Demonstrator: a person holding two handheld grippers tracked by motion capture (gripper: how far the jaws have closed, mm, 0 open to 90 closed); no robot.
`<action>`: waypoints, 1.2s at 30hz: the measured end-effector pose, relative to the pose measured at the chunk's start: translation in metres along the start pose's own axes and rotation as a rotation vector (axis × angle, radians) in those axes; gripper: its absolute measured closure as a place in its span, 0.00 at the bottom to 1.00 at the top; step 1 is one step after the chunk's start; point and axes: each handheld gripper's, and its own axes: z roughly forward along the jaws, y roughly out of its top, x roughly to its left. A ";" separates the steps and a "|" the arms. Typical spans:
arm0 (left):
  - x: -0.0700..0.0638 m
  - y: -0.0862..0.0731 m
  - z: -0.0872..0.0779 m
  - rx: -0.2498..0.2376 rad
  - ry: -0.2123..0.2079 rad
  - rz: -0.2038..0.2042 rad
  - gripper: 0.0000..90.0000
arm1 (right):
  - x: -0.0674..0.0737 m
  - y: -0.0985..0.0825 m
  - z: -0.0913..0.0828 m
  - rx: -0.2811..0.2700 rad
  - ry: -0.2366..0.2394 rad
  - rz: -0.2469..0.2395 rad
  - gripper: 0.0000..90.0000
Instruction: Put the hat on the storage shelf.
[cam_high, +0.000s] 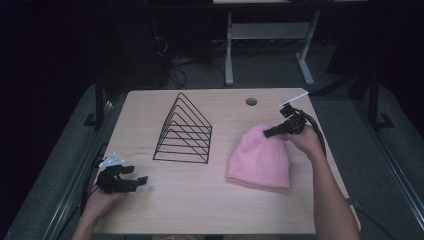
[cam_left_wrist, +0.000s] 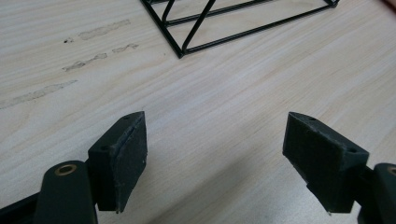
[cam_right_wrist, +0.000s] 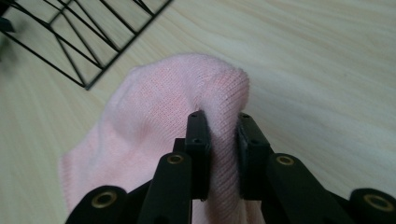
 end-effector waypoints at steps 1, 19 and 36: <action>0.000 0.000 0.000 0.002 -0.003 0.001 0.24 | 0.003 0.001 -0.003 -0.007 0.006 -0.002 0.86; -0.006 0.015 -0.003 -0.024 -0.069 0.012 0.25 | 0.060 0.017 -0.046 -0.122 0.053 -0.158 0.86; -0.019 0.052 -0.017 -0.011 -0.110 0.123 0.26 | 0.100 0.034 -0.080 -0.221 0.055 -0.266 0.87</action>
